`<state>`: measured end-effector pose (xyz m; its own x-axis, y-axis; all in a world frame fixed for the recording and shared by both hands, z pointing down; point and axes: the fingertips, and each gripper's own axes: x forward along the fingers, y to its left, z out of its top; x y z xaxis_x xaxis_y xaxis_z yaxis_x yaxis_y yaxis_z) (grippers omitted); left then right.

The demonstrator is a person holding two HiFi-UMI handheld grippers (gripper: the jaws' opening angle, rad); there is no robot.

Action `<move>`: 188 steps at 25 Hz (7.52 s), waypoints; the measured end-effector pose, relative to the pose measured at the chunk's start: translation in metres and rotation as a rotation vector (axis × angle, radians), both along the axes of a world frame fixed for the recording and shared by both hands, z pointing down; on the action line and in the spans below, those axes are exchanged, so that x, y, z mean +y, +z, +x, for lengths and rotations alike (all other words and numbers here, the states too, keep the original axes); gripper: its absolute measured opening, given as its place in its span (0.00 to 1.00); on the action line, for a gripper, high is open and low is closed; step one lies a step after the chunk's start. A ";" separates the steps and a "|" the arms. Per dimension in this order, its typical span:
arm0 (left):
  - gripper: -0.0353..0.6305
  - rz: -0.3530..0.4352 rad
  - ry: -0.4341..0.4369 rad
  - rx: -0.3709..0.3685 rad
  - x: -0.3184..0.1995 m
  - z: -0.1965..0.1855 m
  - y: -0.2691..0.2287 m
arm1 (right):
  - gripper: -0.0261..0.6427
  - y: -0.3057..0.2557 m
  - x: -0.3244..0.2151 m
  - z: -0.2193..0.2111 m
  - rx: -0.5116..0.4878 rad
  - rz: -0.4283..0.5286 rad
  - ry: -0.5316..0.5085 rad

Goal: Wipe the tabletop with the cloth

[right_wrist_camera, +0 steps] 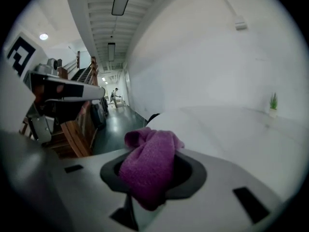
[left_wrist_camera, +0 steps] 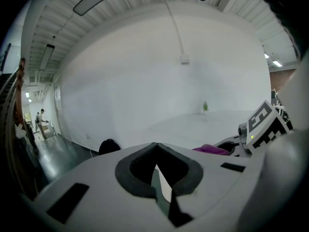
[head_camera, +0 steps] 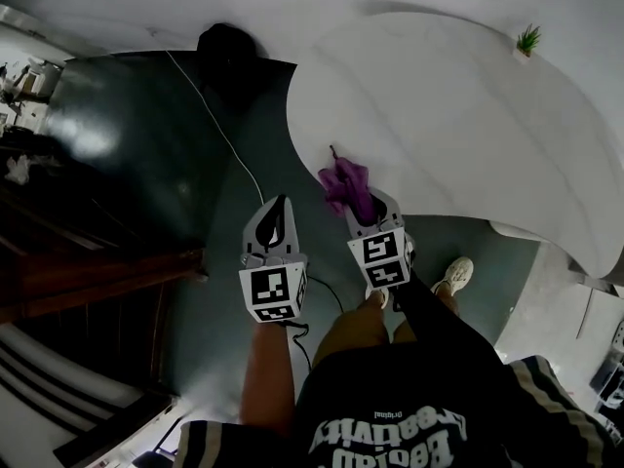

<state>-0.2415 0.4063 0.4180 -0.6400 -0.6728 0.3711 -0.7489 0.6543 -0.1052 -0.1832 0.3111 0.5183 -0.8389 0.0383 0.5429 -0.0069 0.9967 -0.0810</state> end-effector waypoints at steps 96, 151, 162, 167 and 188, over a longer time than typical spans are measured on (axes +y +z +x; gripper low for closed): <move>0.05 0.099 0.586 -0.041 -0.390 0.264 -0.044 | 0.24 -0.081 -0.360 0.335 -0.133 0.141 0.606; 0.05 0.063 0.626 0.062 -0.535 0.463 -0.010 | 0.24 -0.012 -0.530 0.633 0.148 0.145 0.843; 0.05 0.144 0.604 -0.002 -0.544 0.454 -0.094 | 0.24 -0.120 -0.541 0.595 -0.070 0.213 0.744; 0.05 0.185 0.587 -0.081 -0.537 0.436 -0.148 | 0.23 -0.208 -0.558 0.560 -0.209 0.307 0.715; 0.05 0.350 0.571 -0.229 -0.515 0.433 -0.274 | 0.22 -0.340 -0.531 0.529 -0.469 0.443 0.615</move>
